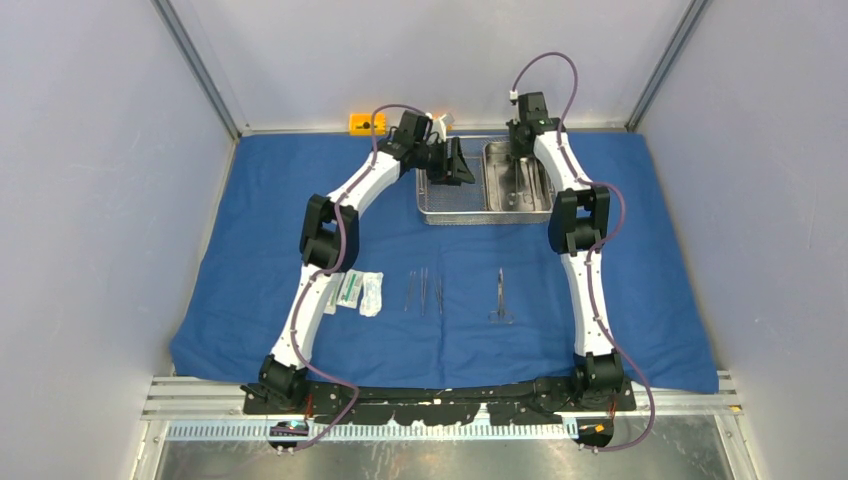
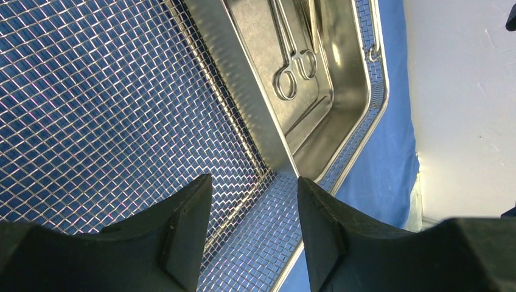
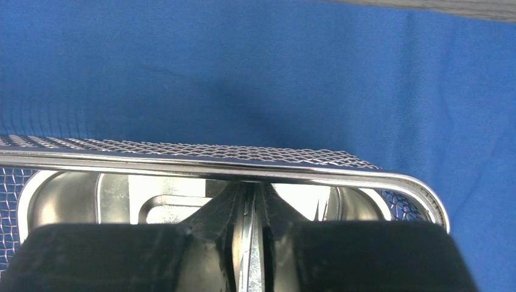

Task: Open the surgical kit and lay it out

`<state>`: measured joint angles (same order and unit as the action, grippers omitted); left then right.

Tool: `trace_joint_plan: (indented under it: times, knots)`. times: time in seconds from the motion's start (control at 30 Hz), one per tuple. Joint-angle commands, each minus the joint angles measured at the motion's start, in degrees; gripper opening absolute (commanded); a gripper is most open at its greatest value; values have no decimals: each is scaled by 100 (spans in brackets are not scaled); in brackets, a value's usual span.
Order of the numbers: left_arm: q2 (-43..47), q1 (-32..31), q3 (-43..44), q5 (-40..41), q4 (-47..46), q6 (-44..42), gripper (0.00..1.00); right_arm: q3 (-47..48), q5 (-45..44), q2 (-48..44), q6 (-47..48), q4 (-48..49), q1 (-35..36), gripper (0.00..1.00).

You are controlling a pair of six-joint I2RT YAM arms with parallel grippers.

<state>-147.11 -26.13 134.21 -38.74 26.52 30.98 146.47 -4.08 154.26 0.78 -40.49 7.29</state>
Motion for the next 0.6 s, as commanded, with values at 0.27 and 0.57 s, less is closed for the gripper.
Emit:
trace_joint_plan:
  times: [0.27, 0.57]
  knots:
    - [457, 29, 56, -125, 7, -219, 55, 191, 68, -67, -75, -177, -112, 0]
    - [440, 29, 122, -112, 79, -300, 55, 206, 254, -593, -352, -82, -147, 0]
